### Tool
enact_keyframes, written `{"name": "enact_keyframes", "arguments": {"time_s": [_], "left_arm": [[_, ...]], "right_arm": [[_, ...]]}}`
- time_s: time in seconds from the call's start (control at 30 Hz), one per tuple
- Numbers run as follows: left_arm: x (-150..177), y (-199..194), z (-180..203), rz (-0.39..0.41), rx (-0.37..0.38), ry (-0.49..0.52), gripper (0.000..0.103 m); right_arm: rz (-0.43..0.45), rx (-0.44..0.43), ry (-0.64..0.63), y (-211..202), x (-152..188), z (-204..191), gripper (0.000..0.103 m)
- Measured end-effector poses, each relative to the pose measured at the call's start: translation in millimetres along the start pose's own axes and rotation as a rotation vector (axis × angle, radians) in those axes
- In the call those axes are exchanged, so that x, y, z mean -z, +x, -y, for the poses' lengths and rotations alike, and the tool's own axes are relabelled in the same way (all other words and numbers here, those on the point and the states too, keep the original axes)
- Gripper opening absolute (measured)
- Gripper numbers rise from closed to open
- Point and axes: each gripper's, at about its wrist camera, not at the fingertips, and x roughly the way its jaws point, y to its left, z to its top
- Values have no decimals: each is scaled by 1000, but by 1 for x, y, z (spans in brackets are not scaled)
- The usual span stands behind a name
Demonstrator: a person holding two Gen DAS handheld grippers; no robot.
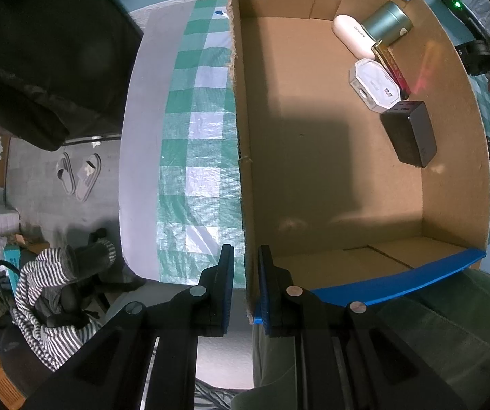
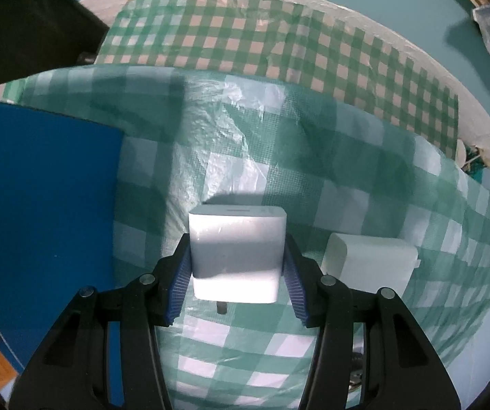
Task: Organize rigid objects
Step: 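Carry the white charger into the box and lower it beside the SANY stick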
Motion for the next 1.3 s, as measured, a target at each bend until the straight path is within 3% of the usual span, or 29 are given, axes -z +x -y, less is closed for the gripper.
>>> {"name": "enact_keyframes", "arguments": {"time_s": [0.47, 1.3], "left_arm": [[0, -1, -3, 6, 5, 10, 14], [-4, -2, 5, 6, 14, 62, 14]], "right_arm": [[29, 11, -67, -18, 15, -12, 49], [126, -32, -233, -120, 56, -60, 49]]}}
